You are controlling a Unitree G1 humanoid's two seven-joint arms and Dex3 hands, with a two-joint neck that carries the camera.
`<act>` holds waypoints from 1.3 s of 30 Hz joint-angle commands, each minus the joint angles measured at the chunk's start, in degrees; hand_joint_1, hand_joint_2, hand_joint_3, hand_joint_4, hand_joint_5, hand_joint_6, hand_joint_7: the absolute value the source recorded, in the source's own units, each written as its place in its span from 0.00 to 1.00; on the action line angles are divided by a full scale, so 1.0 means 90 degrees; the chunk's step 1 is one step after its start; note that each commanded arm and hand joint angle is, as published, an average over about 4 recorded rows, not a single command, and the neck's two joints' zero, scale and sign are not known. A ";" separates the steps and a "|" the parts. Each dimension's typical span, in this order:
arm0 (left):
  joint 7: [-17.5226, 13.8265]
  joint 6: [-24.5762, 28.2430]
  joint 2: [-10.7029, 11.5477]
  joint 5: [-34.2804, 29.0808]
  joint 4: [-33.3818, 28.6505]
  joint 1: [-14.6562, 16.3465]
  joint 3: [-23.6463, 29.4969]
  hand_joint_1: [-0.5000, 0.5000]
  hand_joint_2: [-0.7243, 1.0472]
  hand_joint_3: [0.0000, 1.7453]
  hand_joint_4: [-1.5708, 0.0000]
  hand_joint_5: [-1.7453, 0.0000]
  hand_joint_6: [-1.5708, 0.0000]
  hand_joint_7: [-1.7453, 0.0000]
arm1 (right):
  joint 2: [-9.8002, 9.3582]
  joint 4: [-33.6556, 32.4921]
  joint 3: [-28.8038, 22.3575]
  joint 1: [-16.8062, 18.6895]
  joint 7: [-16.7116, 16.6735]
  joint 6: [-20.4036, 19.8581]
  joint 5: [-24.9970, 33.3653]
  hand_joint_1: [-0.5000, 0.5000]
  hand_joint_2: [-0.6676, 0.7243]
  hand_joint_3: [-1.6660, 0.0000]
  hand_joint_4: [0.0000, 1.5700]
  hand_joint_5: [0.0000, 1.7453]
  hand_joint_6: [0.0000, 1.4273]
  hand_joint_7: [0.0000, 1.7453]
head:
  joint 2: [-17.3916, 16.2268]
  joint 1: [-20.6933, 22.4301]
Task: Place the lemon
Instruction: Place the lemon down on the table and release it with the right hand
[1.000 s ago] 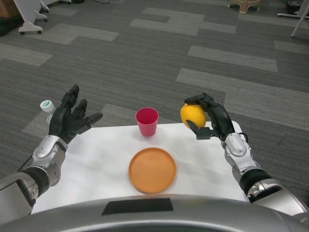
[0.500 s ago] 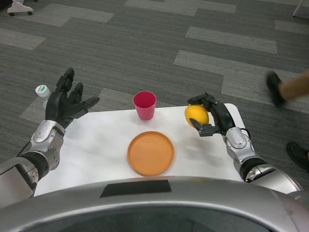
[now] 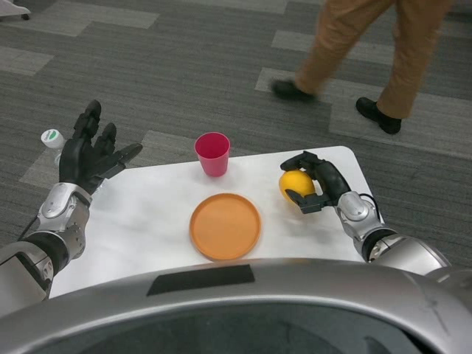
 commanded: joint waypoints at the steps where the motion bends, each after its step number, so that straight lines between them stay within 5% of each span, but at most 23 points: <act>1: 0.0017 -0.0061 0.0096 0.0005 0.0016 -0.0096 0.0050 1.00 0.70 0.05 1.00 1.00 1.00 1.00 | -0.0029 0.0142 0.0116 -0.0238 -0.0006 0.0165 0.0041 0.29 0.05 0.30 0.31 0.78 0.61 0.68 | -0.0016 -0.0020; 12: 0.0017 -0.0061 0.0101 0.0000 0.0021 -0.0106 0.0060 1.00 0.70 0.05 1.00 1.00 1.00 1.00 | -0.0029 0.0723 0.0185 -0.0394 0.0028 0.0565 -0.0233 0.29 0.05 0.29 0.17 0.78 0.37 0.68 | -0.0018 -0.0027; 19: 0.0017 -0.0061 0.0103 0.0000 0.0021 -0.0123 0.0060 1.00 0.70 0.05 1.00 1.00 1.00 1.00 | -0.0048 0.1035 0.0170 -0.0409 0.0165 0.0677 -0.0228 0.33 0.09 0.31 0.02 0.72 0.19 0.52 | -0.0018 -0.0028; 23: 0.0017 -0.0061 0.0101 0.0000 0.0021 -0.0128 0.0060 1.00 0.70 0.05 1.00 1.00 1.00 1.00 | -0.0058 0.1167 0.0128 -0.0409 0.0255 0.0687 -0.0218 0.33 0.14 0.49 0.00 0.57 0.12 0.40 | -0.0023 -0.0049; 27: 0.0017 -0.0061 0.0105 0.0000 0.0021 -0.0135 0.0060 1.00 0.70 0.05 1.00 1.00 1.00 1.00 | -0.0063 0.1204 0.0099 -0.0409 0.0311 0.0687 -0.0201 0.29 0.28 0.69 0.00 0.50 0.08 0.32 | -0.0018 -0.0052; 34: 0.0017 -0.0061 0.0096 0.0000 0.0026 -0.0135 0.0060 1.00 0.70 0.05 1.00 1.00 1.00 1.00 | -0.0078 0.1206 0.0097 -0.0409 0.0360 0.0687 -0.0198 0.21 0.52 0.82 0.00 0.43 0.05 0.28 | -0.0007 -0.0052; 39: 0.0017 -0.0059 0.0098 0.0000 0.0026 -0.0135 0.0060 1.00 0.70 0.05 1.00 1.00 1.00 1.00 | -0.0078 0.1206 0.0082 -0.0409 0.0375 0.0685 -0.0198 0.21 0.58 0.86 0.00 0.39 0.03 0.25 | 0.0015 -0.0050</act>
